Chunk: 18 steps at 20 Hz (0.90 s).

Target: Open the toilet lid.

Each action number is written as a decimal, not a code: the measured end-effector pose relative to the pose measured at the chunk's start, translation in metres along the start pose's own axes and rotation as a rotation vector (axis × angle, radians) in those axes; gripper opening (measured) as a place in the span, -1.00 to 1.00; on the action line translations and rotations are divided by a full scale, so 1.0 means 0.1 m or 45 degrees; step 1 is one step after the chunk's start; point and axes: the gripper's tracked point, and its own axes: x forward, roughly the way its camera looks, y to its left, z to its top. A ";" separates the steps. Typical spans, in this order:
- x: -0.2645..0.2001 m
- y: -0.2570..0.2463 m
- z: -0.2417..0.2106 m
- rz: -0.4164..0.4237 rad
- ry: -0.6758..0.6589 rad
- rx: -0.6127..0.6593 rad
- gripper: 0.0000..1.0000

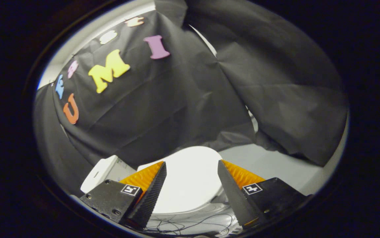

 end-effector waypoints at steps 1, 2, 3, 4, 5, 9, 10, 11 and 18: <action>0.10 -0.15 -0.08 -0.023 0.031 0.049 0.94; 0.17 -0.28 -0.15 -0.036 0.066 0.100 0.94; 0.22 -0.36 -0.23 -0.042 0.096 0.151 0.94; 0.24 -0.44 -0.31 -0.052 0.125 0.196 0.93; 0.27 -0.52 -0.40 -0.063 0.151 0.230 0.93; 0.33 -0.73 -0.64 -0.088 0.228 0.312 0.92; 0.36 -0.76 -0.66 -0.082 0.233 0.332 0.91; 0.36 -0.77 -0.71 -0.077 0.245 0.348 0.89; 0.45 -0.91 -1.05 -0.050 0.346 0.555 0.78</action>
